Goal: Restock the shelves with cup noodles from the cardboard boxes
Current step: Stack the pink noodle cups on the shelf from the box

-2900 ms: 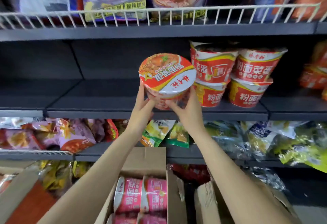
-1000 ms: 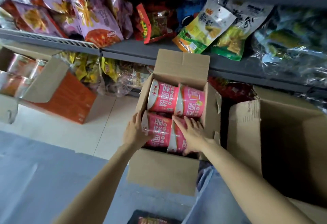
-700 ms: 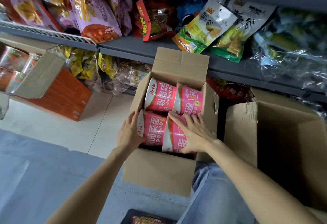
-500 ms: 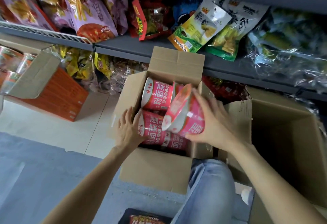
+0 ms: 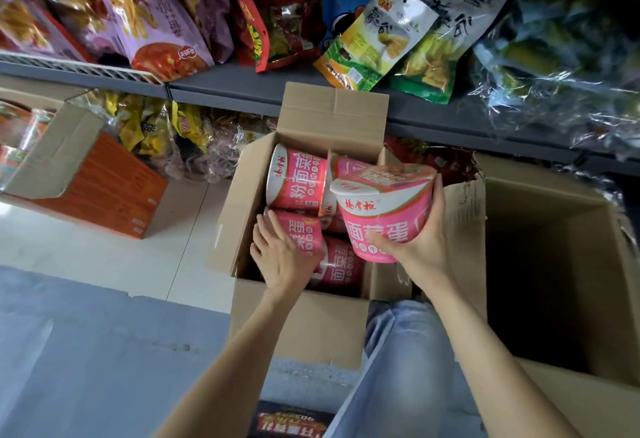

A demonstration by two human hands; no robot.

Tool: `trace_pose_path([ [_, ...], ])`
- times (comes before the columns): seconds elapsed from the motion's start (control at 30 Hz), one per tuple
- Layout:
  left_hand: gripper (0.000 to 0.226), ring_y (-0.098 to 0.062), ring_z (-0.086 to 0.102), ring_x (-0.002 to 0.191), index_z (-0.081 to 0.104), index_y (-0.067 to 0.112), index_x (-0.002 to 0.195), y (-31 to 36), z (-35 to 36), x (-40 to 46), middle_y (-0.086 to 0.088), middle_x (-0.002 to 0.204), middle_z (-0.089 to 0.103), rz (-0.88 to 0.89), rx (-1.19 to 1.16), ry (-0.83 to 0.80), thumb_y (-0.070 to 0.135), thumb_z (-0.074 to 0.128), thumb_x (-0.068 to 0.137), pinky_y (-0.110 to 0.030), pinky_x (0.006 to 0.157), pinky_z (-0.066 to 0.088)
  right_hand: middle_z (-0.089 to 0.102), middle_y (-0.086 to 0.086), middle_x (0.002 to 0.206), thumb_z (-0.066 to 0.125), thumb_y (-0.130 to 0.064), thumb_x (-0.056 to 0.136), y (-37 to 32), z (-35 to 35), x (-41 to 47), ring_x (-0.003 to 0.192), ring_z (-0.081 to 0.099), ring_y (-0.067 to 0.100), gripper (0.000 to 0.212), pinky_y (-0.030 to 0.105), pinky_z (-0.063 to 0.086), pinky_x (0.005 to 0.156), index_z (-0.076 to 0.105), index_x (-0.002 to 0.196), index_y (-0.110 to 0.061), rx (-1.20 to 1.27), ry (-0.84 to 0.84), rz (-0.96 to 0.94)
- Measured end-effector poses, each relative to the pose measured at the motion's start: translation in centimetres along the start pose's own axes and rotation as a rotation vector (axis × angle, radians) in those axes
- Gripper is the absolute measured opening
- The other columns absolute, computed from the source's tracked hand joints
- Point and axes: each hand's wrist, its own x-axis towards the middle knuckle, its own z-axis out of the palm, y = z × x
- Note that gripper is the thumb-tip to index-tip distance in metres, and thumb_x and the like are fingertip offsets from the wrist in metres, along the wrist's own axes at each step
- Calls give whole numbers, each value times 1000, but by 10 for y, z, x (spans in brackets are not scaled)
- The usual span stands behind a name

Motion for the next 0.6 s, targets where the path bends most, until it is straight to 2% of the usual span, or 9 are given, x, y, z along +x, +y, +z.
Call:
trace_pose_path([
  [0.13, 132, -38, 0, 144, -9, 7, 149, 19, 20, 5, -25, 155, -6, -92, 88, -12, 74, 65, 62, -54, 114, 11, 35, -8, 147, 88, -54, 45, 6, -2, 0, 131, 42, 7, 133, 42, 44, 105, 7, 149, -37, 61, 30, 14],
  [0.27, 120, -40, 10, 140, 1, 13, 149, 25, 24, 8, -25, 153, 1, -139, 106, 15, 62, 71, 66, -52, 110, 17, 38, -8, 144, 89, -53, 46, 4, -10, 2, 129, 44, 8, 131, 42, 46, 102, 11, 149, -36, 103, 27, 7],
  [0.33, 113, -38, 13, 138, 10, 19, 148, 28, 14, 9, -23, 152, 4, -156, 85, -22, 59, 73, 64, -51, 109, 20, 37, -10, 144, 91, -44, 50, -1, -16, -1, 127, 44, 0, 128, 30, 47, 101, 11, 149, -33, 125, 19, -5],
  [0.4, 104, -40, 18, 135, 23, 21, 144, 27, -3, 9, -23, 148, 11, -161, 33, -49, 59, 74, 62, -51, 108, 21, 38, -16, 137, 90, -31, 54, -12, -23, -6, 117, 43, -14, 122, 10, 46, 92, 11, 148, -30, 150, 19, -38],
  [0.5, 96, -40, 25, 129, 36, 24, 136, 17, -39, 0, -21, 142, 22, -79, -78, -31, 61, 75, 58, -50, 107, 25, 39, -24, 127, 89, -18, 58, -33, -35, -12, 107, 40, -28, 116, 1, 43, 84, 16, 147, -29, 139, 67, -100],
  [0.6, 95, -39, 25, 129, 41, 30, 132, 11, -87, -11, -18, 143, 25, 177, -215, 113, 65, 73, 50, -55, 105, 31, 41, -19, 138, 89, -37, 53, -69, -46, -6, 121, 46, -9, 120, 17, 46, 95, 14, 147, -41, 184, 86, -186],
])
